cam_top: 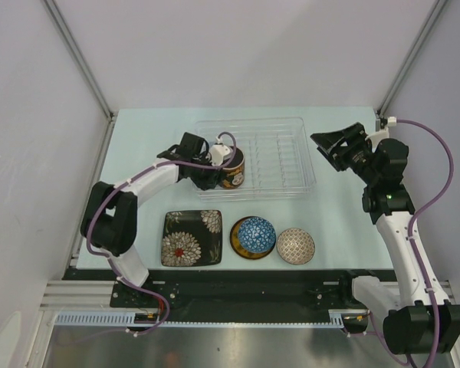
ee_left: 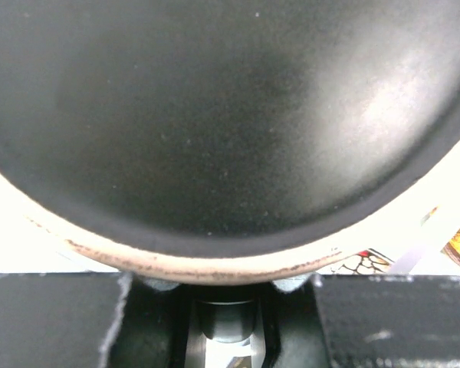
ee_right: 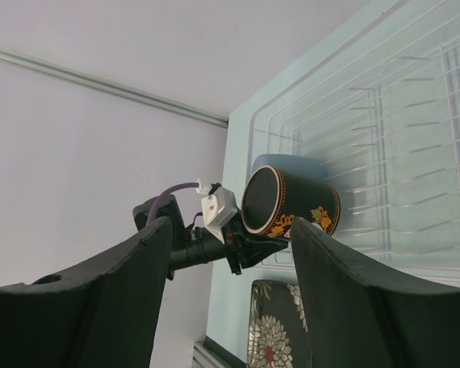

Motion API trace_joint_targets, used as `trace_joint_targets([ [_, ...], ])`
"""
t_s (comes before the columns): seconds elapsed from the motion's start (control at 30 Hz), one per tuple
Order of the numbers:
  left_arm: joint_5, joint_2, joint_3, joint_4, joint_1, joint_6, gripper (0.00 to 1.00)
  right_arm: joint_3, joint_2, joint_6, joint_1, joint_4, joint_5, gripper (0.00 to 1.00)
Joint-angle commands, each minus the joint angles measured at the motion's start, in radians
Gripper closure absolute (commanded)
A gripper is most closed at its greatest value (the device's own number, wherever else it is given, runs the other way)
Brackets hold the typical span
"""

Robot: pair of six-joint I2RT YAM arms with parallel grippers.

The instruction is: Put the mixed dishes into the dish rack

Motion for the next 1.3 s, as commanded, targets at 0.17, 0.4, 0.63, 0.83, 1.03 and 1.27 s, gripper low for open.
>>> trace_joint_targets([
  [0.17,-0.002,-0.003,-0.009,0.153,-0.022,0.061,1.0,-0.001,0.0,0.019,-0.005,0.05,-0.024,0.32],
  [0.4,-0.01,0.005,-0.006,0.13,-0.023,0.077,0.87,-0.001,0.003,0.025,-0.007,0.051,-0.025,0.32],
  [0.63,0.004,-0.004,-0.012,0.11,-0.023,0.084,0.58,-0.001,0.006,0.038,-0.01,0.057,-0.027,0.32],
  [0.83,0.016,-0.021,-0.016,0.101,-0.023,0.078,0.32,-0.001,0.007,0.041,-0.01,0.053,-0.022,0.32],
  [1.03,0.024,-0.081,0.002,0.032,-0.023,0.093,0.21,0.0,0.018,0.038,-0.013,0.054,-0.02,0.33],
  [1.27,0.131,-0.226,0.075,-0.121,-0.023,0.077,0.15,-0.001,0.032,0.012,-0.019,0.013,-0.01,0.32],
])
